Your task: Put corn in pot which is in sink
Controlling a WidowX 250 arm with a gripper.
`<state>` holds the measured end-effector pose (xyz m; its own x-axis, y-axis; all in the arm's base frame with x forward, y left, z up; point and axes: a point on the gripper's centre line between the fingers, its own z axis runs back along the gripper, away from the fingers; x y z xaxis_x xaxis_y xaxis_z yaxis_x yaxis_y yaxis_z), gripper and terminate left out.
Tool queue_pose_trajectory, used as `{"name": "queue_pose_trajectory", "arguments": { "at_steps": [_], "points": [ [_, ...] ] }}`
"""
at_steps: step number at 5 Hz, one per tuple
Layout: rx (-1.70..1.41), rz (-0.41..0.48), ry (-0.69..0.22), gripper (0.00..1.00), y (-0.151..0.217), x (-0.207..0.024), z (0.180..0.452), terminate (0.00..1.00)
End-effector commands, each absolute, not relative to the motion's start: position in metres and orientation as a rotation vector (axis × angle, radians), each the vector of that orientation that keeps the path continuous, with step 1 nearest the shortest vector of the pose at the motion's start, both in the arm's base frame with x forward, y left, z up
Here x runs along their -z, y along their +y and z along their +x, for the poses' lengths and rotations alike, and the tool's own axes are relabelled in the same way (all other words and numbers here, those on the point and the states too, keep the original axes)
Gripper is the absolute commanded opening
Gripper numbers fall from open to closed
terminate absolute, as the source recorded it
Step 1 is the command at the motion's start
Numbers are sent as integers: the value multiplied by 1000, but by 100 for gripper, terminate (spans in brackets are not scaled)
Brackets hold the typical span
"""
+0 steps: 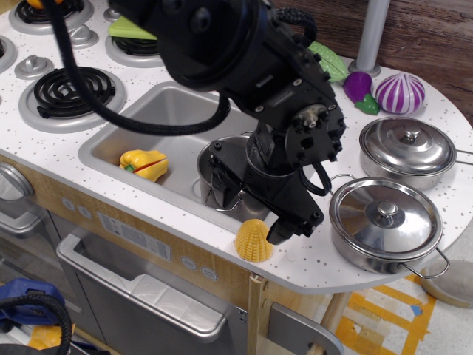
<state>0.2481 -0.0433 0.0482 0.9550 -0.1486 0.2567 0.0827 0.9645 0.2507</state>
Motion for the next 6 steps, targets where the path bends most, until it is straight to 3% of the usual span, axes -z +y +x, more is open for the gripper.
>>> {"name": "queue_pose_trajectory", "arguments": {
  "at_steps": [1, 4, 5, 6],
  "points": [
    [119, 240, -278, 100, -43, -48, 248, 0],
    [134, 189, -316, 100, -39, -24, 250, 0],
    [132, 178, -310, 0, -38, -23, 253, 0],
    [161, 129, -303, 0, -35, -28, 257, 0]
  ]
}}
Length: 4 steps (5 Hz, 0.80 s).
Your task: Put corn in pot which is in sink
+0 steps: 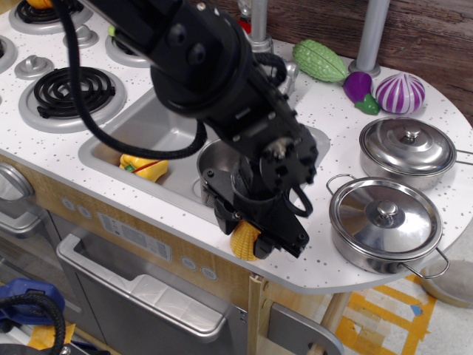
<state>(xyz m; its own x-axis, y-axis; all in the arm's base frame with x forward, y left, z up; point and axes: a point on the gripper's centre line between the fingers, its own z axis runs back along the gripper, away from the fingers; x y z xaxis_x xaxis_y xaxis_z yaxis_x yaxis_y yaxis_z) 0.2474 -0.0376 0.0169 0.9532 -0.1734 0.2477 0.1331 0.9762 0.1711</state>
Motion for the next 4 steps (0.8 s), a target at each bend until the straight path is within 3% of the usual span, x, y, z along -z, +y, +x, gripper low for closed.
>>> {"name": "queue_pose_trajectory", "arguments": {
  "at_steps": [1, 3, 4],
  "points": [
    [183, 128, -291, 0, -26, -43, 262, 0],
    [288, 231, -325, 0, 9, -71, 293, 0],
    [341, 298, -400, 0, 28, -68, 320, 0]
  ]
}}
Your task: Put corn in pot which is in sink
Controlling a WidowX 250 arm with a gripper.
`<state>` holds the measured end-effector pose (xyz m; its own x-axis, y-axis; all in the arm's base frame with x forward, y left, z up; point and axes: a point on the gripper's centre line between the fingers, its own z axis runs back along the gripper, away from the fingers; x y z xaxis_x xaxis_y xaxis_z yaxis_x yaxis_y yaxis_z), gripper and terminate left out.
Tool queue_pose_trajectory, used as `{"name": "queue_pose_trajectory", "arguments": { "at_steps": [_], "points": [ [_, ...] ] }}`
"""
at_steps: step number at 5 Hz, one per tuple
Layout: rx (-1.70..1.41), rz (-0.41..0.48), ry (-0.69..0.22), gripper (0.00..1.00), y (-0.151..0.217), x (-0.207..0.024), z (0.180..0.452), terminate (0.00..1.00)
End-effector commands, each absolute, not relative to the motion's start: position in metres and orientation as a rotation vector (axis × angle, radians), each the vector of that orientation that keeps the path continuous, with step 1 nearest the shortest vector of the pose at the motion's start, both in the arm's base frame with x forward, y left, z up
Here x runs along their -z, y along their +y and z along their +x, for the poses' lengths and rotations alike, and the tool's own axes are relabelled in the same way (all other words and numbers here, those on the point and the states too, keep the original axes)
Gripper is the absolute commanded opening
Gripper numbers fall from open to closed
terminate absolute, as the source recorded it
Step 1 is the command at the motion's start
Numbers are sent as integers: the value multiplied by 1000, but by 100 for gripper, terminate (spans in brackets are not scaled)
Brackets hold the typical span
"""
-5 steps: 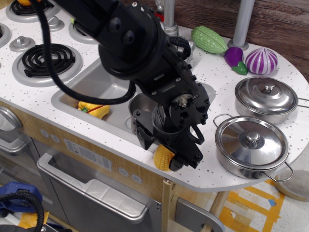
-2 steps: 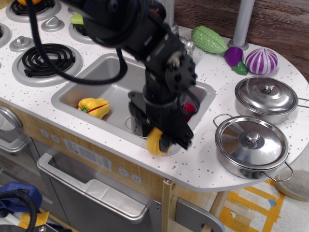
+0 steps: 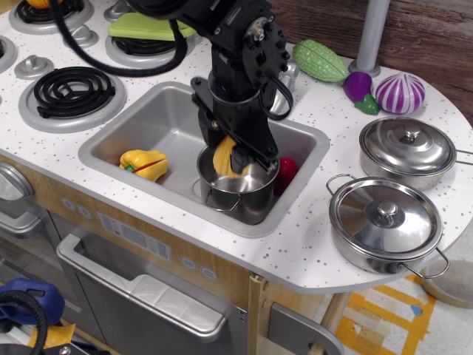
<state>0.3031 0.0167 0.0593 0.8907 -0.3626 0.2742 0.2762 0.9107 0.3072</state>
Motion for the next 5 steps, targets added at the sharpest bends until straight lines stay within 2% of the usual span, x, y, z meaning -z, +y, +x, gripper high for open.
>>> {"name": "queue_pose_trajectory", "arguments": {
  "at_steps": [1, 2, 4, 5],
  "points": [
    [379, 296, -453, 0, 42, -59, 342, 0],
    [403, 272, -481, 100, 49, -53, 351, 0],
    [403, 272, -481, 100, 49, -53, 351, 0],
    [403, 272, -481, 100, 49, -53, 351, 100]
  ]
}}
